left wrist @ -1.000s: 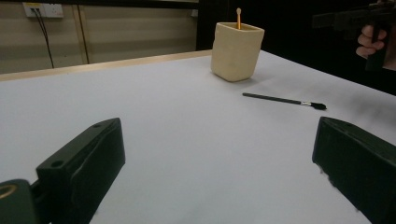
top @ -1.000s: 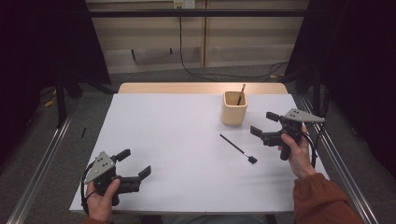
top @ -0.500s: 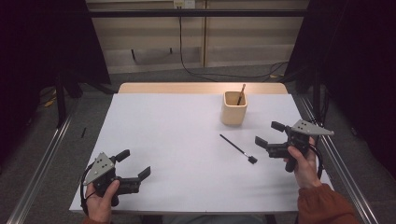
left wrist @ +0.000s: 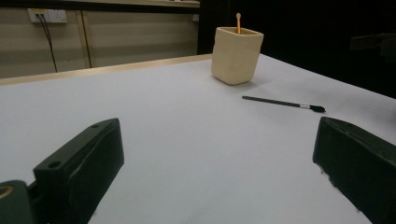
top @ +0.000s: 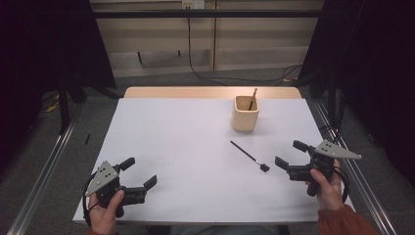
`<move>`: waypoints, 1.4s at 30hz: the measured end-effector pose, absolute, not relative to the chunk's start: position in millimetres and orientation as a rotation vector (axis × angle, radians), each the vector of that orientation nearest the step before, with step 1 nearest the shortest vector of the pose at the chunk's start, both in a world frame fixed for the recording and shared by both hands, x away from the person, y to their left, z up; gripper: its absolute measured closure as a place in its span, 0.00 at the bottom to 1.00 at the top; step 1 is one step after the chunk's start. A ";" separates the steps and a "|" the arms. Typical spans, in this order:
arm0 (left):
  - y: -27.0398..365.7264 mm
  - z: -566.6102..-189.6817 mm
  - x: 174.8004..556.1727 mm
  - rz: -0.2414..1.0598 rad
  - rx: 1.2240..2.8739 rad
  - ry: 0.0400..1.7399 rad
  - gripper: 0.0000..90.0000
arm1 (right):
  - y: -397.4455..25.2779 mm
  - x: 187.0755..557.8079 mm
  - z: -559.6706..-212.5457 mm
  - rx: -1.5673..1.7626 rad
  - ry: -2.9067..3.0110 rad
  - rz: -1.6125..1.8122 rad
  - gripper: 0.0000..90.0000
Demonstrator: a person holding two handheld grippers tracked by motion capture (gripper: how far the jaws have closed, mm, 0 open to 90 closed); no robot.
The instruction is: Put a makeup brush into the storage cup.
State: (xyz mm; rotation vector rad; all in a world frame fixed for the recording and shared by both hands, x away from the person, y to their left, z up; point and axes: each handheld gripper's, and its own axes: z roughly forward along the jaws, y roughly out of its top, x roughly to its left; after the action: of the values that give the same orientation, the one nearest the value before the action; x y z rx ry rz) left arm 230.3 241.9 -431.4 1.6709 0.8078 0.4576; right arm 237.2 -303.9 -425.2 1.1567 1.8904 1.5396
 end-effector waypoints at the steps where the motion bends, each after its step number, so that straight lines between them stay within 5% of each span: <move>1: 242.1 -431.1 230.0 0.460 1.671 0.810 0.02 | -303.9 234.0 -426.0 1.154 1.896 1.529 0.01; 21: 242.4 -431.1 229.2 0.452 1.680 0.807 0.02 | -312.2 212.9 -433.0 1.163 1.859 1.516 0.00; 42: 240.9 -430.3 228.5 0.458 1.671 0.821 0.02 | -304.1 238.2 -414.9 1.087 1.898 1.529 0.01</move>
State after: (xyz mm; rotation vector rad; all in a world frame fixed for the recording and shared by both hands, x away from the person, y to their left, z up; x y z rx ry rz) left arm 228.5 240.9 -430.3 1.6707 0.8210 0.4578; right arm 238.2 -304.1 -414.9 1.0868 1.8984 1.5293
